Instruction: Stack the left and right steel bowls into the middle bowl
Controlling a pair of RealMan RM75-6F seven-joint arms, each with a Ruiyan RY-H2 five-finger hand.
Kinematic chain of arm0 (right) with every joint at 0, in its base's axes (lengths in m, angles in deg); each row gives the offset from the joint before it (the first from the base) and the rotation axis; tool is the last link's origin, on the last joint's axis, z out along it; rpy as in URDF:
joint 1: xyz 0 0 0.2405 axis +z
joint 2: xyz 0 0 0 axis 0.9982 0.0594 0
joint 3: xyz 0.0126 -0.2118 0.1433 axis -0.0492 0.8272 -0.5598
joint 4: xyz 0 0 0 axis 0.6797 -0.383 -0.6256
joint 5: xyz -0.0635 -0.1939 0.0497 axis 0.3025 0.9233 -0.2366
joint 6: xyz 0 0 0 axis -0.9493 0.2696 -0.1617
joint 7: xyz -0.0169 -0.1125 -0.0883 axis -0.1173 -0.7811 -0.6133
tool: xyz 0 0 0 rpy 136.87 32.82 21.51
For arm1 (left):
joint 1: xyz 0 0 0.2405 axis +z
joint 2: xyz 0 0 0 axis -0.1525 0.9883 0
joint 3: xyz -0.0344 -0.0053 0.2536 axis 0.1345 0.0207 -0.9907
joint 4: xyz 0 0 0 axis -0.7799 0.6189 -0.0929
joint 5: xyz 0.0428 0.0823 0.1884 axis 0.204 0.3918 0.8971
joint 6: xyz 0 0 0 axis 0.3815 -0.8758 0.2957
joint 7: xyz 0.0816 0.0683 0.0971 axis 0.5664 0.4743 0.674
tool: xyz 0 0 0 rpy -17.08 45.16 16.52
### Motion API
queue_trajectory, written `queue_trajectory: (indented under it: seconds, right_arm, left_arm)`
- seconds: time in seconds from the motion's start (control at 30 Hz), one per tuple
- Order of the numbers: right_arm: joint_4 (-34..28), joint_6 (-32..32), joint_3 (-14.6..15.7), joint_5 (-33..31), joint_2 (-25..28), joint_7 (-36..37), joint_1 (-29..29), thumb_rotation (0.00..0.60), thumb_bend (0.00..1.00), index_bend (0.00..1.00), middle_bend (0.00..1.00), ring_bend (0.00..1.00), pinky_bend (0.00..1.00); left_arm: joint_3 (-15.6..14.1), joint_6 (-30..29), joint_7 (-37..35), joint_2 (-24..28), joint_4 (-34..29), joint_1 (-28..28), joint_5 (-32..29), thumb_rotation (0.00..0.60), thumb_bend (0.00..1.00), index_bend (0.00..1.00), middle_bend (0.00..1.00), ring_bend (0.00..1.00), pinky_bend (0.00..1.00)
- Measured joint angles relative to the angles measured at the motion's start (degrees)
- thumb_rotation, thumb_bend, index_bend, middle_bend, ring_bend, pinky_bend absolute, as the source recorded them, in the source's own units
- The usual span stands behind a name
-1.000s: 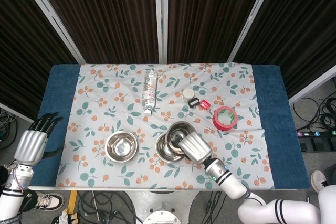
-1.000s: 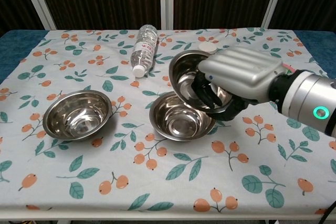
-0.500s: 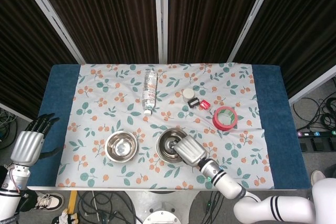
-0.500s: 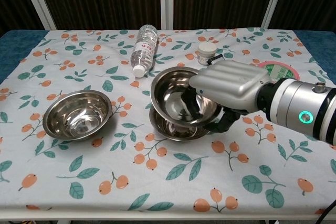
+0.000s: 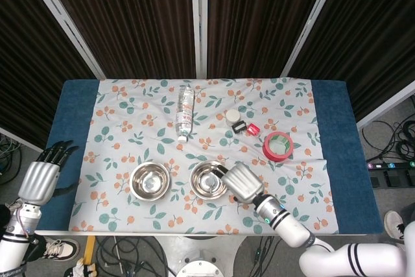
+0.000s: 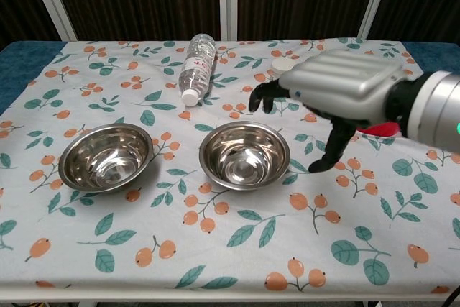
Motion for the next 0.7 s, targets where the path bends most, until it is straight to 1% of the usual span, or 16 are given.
queue_trajectory:
  seconds: [0.07,0.13,0.23,0.33,0.43,0.57,0.7]
  right_arm:
    - [-3.2,-2.0,-0.4,0.7,3.9,1.1,-0.9,0.600,0.00,0.20,0.26,0.80,0.80]
    - [-6.0,-4.7,-1.2,1.9,8.4,3.3,-2.2,0.600,0.00,0.20,0.27,0.80,0.80]
    - [-8.4,-8.6,-2.7,3.4,14.9,8.2,-4.5,0.600,0.00,0.20,0.27,0.80,0.80]
    - [-9.1,-11.1,-4.2,3.9,20.5,14.3,-6.7,0.600,0.00,0.20,0.27,0.80,0.80]
    - [-8.8,-12.5,-5.4,3.9,25.0,20.9,-8.7,0.600,0.00,0.20,0.27,0.80,0.80]
    - [-6.8,-13.6,-6.4,4.1,28.5,28.5,-11.4,0.600,0.01,0.22,0.27,0.80,0.80]
    - [-3.7,-14.2,-6.5,4.4,29.5,33.3,-13.7,0.600,0.05,0.23,0.26,0.80,0.80]
  left_arm:
    - [-0.6,0.4,1.2,0.0,-0.4,-0.4,1.2,0.600,0.03,0.22,0.22,0.13,0.24]
    - [-1.2,0.9,3.0,0.1,-1.1,-1.0,2.7,0.600,0.03,0.22,0.22,0.14,0.28]
    - [-2.3,1.9,6.2,0.1,-2.8,-2.1,5.5,0.600,0.04,0.24,0.24,0.17,0.36]
    - [-3.7,3.4,10.0,0.0,-4.8,-3.2,8.3,0.600,0.04,0.28,0.26,0.20,0.40]
    - [-5.5,6.1,14.3,-0.2,-6.8,-4.2,10.7,0.600,0.04,0.30,0.26,0.22,0.43]
    - [-7.8,10.8,19.8,-1.8,-8.4,-5.7,13.5,0.600,0.05,0.30,0.26,0.22,0.44]
    - [-8.6,14.9,24.3,-5.1,-8.4,-7.2,14.4,0.600,0.07,0.30,0.26,0.22,0.46]
